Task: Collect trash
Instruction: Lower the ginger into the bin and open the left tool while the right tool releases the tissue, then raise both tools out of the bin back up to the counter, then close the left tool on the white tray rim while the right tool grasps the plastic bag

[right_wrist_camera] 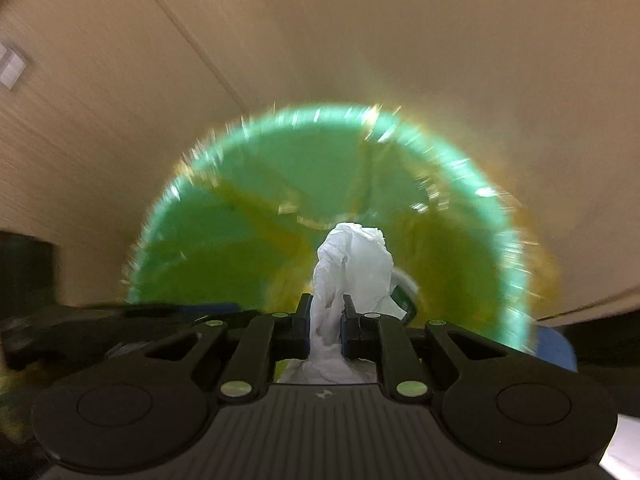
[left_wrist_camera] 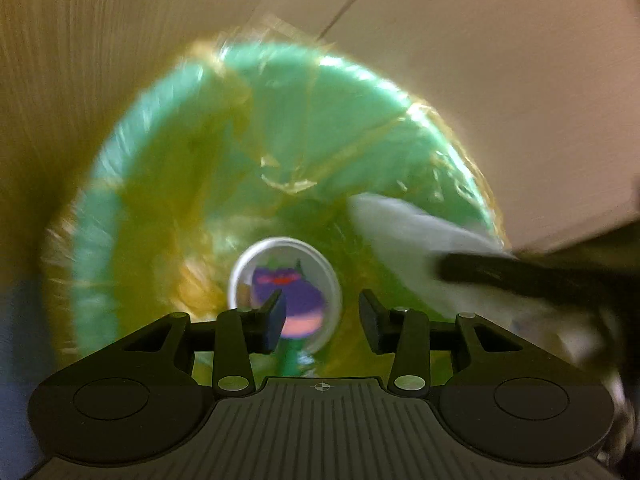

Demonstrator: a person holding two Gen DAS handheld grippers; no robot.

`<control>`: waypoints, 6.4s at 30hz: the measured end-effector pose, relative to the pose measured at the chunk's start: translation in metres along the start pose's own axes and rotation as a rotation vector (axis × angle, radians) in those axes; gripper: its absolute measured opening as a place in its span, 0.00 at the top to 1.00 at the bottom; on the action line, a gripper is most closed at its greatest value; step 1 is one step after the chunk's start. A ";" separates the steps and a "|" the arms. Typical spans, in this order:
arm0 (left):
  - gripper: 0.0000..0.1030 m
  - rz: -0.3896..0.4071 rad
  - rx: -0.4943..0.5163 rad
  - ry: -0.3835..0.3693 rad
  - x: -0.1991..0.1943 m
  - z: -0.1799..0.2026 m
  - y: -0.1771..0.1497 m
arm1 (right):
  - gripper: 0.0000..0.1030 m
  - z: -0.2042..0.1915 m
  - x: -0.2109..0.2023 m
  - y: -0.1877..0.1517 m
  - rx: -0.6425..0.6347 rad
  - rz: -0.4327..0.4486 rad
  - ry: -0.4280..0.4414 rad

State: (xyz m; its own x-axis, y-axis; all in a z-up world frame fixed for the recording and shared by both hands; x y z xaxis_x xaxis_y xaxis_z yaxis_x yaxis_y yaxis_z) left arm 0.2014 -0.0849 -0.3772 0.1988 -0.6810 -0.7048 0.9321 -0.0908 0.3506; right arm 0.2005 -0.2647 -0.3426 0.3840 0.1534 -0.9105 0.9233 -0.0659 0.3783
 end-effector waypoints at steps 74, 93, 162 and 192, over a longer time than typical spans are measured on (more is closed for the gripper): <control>0.57 0.775 0.455 0.286 -0.389 0.235 0.088 | 0.16 -0.095 -0.326 0.109 -0.127 0.802 -0.151; 0.57 0.760 0.344 0.538 -0.454 0.115 0.116 | 0.14 -0.181 -0.293 0.165 -0.238 0.744 -0.057; 0.74 0.742 0.310 0.600 -0.395 0.109 0.156 | 0.19 -0.163 -0.311 0.207 -0.286 0.853 0.064; 0.87 0.769 0.151 0.511 -0.430 0.082 0.133 | 0.73 -0.204 -0.271 0.233 -0.266 0.605 0.119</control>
State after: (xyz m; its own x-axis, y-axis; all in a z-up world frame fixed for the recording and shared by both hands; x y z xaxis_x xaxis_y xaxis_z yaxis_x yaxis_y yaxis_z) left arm 0.2154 0.1363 0.0230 0.8868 -0.1944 -0.4192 0.4474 0.1344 0.8842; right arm 0.3120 -0.1203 0.0266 0.8178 0.2742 -0.5059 0.5081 0.0686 0.8586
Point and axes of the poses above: each gripper's, at about its wrist camera, not at the fingertips, and x roughly the way its jaws point, z to its right, y to its top, the point moved 3 cm from there along x, roughly the way its jaws point, and after that the axes turned 9 degrees about -y, right-handed, at the moved point
